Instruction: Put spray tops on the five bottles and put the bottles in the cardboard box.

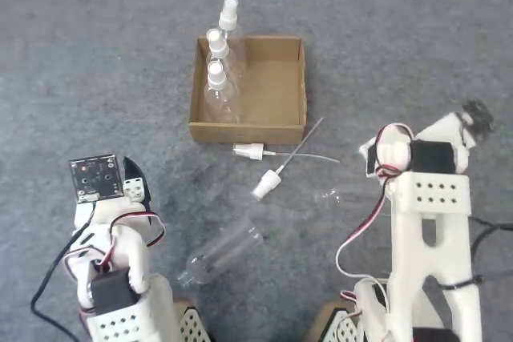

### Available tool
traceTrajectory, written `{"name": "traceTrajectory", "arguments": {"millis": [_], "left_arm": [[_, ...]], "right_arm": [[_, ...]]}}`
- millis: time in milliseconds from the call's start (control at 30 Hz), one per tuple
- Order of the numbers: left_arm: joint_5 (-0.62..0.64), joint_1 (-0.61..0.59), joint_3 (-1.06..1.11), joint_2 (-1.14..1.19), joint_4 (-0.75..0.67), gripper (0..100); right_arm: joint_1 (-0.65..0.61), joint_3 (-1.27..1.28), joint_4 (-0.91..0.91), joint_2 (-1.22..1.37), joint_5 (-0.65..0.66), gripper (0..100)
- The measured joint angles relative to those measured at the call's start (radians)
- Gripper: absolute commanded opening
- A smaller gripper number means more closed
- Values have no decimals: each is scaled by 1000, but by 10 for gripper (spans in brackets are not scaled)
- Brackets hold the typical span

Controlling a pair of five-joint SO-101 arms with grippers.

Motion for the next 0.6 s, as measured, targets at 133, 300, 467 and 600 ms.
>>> {"name": "traceTrajectory", "arguments": {"millis": [133,300,467,600], "left_arm": [[0,0,0,0,0,88],[0,0,0,0,0,88],[0,0,0,0,0,88],[0,0,0,0,0,88]], "right_arm": [[0,0,43,-37,393,333],[0,0,46,-77,707,333],[0,0,46,-80,835,333],[0,0,46,-80,959,333]]}}
